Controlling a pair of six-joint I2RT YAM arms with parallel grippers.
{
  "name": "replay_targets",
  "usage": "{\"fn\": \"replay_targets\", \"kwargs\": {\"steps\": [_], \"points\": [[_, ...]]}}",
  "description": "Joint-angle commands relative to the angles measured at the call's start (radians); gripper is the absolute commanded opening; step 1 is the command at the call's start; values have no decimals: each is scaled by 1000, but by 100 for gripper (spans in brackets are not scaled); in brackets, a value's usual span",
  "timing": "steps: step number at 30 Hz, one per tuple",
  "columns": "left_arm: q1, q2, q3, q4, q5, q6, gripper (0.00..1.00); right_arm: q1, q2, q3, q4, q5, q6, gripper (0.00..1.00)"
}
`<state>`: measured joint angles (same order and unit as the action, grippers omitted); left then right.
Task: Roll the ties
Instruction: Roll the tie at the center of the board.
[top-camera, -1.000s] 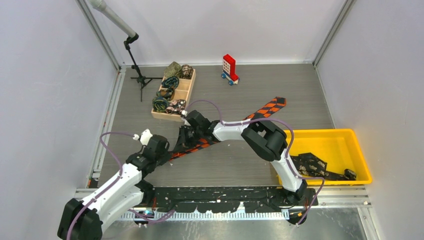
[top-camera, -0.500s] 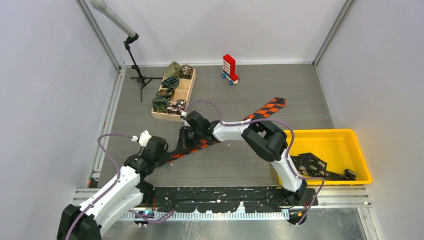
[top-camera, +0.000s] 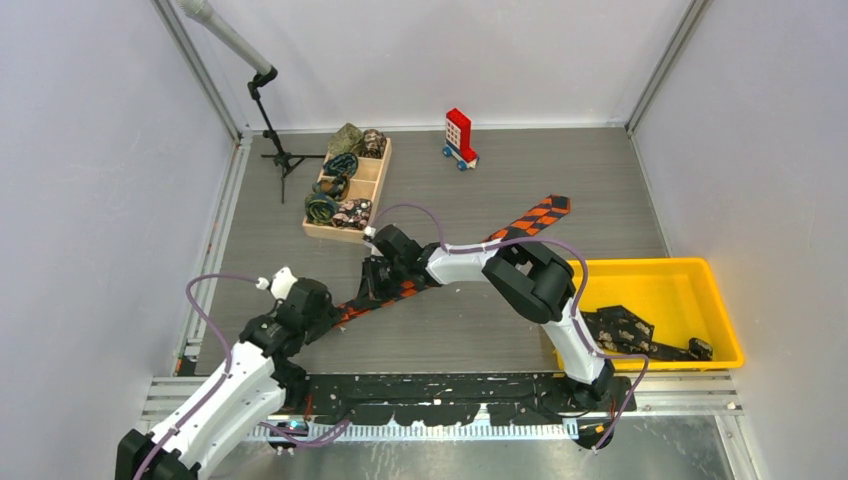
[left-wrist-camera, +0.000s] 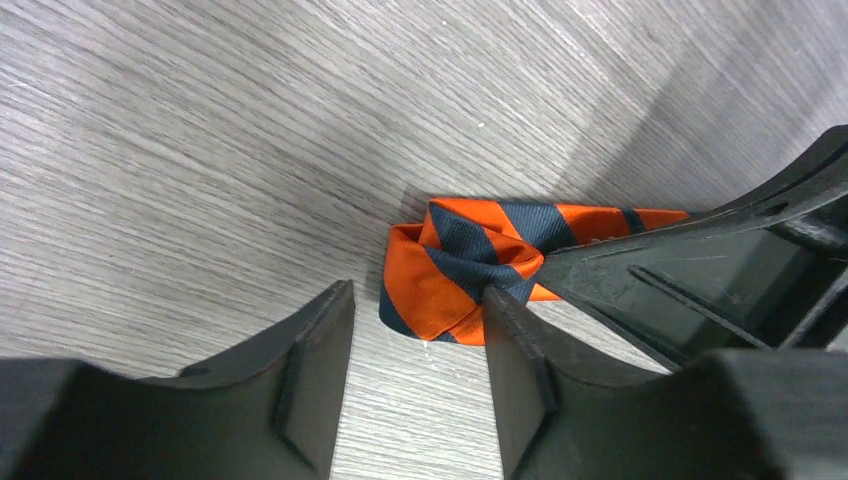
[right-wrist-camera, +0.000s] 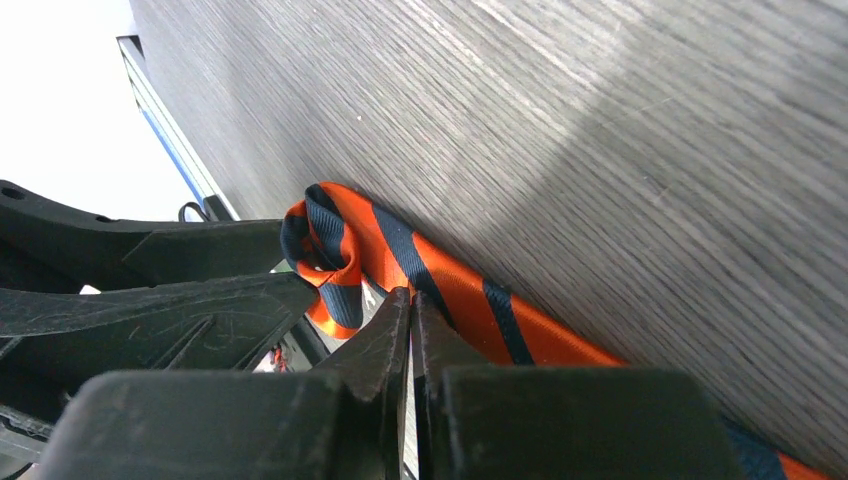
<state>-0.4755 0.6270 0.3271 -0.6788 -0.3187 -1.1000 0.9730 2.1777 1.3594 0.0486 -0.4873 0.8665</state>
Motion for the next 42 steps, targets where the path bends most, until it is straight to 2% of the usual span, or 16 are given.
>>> {"fn": "replay_targets", "kwargs": {"steps": [1, 4, 7, 16, 32, 42], "points": [[5, -4, 18, -5, -23, -3, 47, -1, -33, -4, 6, 9, -18, 8], [5, 17, 3, 28, -13, 2, 45, -7, -66, 8, -3, 8, -18, 8], [5, 41, -6, 81, 6, 6, 48, -8, -96, 22, -13, 7, -20, 9], [5, 131, 7, 163, 23, 8, 48, -6, -136, 7, 31, -18, 23, 11], [5, 84, -14, 143, 22, -13, 47, 8, 6, 72, 72, -48, 83, 13], [5, 75, 10, 119, 10, 9, 47, 12, 40, 70, 82, -53, 89, 13]]}}
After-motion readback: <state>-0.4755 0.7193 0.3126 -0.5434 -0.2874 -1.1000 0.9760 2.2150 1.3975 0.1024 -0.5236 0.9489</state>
